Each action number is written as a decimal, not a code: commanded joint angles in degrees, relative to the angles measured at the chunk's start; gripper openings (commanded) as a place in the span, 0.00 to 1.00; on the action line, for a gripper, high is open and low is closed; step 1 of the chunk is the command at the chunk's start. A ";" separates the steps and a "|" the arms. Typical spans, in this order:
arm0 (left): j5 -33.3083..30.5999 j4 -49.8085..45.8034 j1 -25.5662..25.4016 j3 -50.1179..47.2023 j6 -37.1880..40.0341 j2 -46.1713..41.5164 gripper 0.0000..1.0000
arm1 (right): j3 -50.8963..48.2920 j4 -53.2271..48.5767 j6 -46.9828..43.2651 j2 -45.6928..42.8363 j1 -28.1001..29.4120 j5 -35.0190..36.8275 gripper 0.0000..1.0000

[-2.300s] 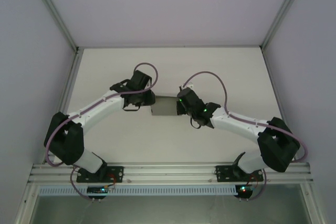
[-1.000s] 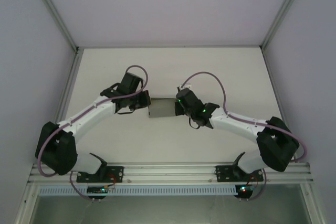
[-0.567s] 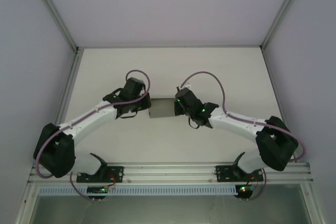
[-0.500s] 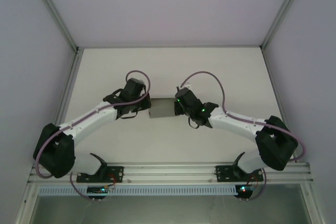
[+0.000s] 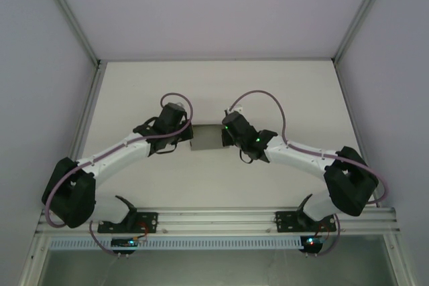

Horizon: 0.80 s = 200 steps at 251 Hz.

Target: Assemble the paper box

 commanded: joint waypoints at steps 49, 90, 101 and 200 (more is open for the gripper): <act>-4.42 -9.03 -1.13 -3.84 1.62 1.72 0.00 | 2.94 -10.01 -6.48 -2.47 -0.31 -2.80 0.35; -5.20 -8.38 -1.95 -2.66 2.74 1.63 0.00 | 3.63 -7.99 -9.26 -7.23 -0.86 -4.59 0.49; -5.45 -8.29 -2.14 -2.46 3.20 1.63 0.00 | 3.38 -7.08 -9.86 -8.76 -1.07 -5.47 0.55; -4.86 -6.91 -2.86 0.07 6.43 2.07 0.00 | 8.55 -3.36 -8.81 -4.04 -7.45 -10.19 0.68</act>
